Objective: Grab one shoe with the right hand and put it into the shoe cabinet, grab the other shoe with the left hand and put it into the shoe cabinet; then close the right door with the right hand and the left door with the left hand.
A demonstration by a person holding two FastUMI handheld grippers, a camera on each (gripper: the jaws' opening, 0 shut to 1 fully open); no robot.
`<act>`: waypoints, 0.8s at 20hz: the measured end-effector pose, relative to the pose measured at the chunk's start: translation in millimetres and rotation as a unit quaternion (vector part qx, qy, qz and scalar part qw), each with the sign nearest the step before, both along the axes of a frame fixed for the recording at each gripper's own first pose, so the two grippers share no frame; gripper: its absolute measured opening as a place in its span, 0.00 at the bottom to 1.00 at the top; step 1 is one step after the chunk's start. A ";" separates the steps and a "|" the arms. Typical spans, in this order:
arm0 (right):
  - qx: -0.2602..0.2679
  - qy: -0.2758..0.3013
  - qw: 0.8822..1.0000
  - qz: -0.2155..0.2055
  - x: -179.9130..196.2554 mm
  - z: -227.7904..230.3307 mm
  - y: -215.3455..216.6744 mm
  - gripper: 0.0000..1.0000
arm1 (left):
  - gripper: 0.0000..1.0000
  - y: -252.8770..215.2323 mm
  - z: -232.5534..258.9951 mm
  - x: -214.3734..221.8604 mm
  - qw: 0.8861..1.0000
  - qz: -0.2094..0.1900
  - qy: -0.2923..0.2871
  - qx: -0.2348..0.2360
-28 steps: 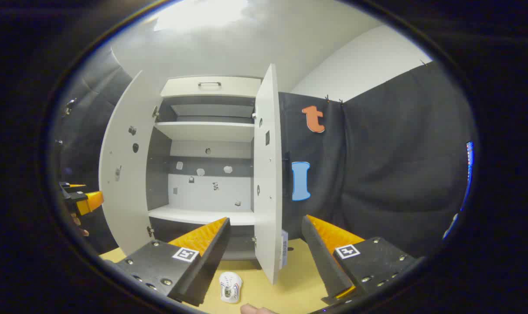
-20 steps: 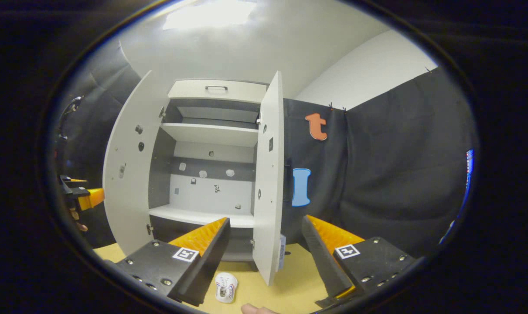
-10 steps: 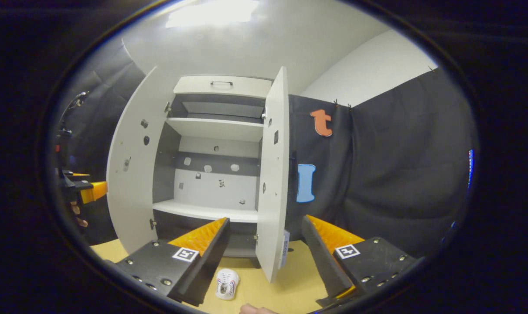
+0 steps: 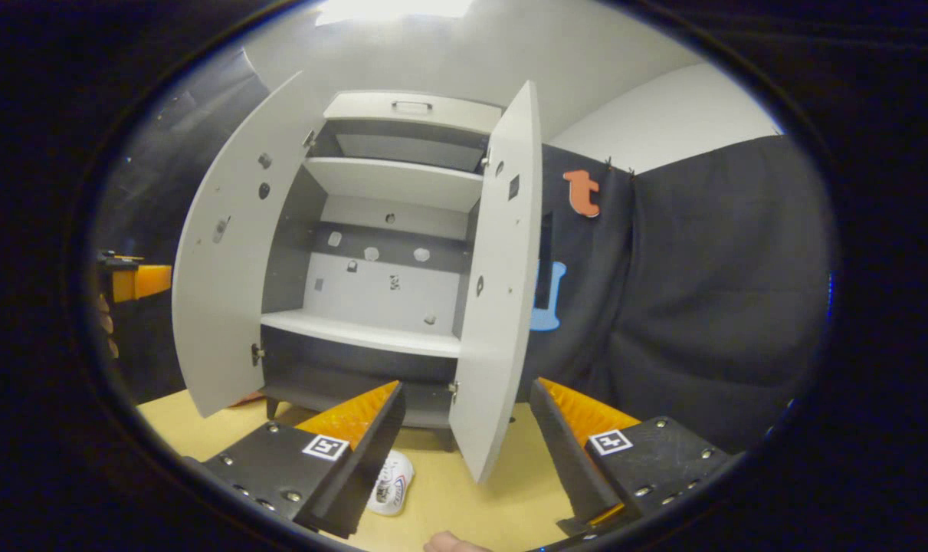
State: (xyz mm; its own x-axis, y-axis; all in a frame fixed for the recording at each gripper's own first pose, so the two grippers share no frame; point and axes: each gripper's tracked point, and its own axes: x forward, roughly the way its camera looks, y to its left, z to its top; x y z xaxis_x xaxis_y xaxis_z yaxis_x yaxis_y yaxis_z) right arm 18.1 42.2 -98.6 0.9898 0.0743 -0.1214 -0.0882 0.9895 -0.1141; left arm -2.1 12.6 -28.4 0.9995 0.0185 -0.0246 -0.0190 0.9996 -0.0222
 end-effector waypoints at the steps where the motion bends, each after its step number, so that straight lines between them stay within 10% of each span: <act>1: 0.003 0.010 1.000 0.008 3.5 -13.9 6.9 0.94 | 0.98 1.4 -0.9 -0.3 1.000 0.002 0.000 -0.001; 16: -0.015 0.253 0.965 0.061 33.6 -283.2 103.5 0.98 | 0.97 21.1 -12.6 -13.3 0.999 0.014 -0.038 -0.009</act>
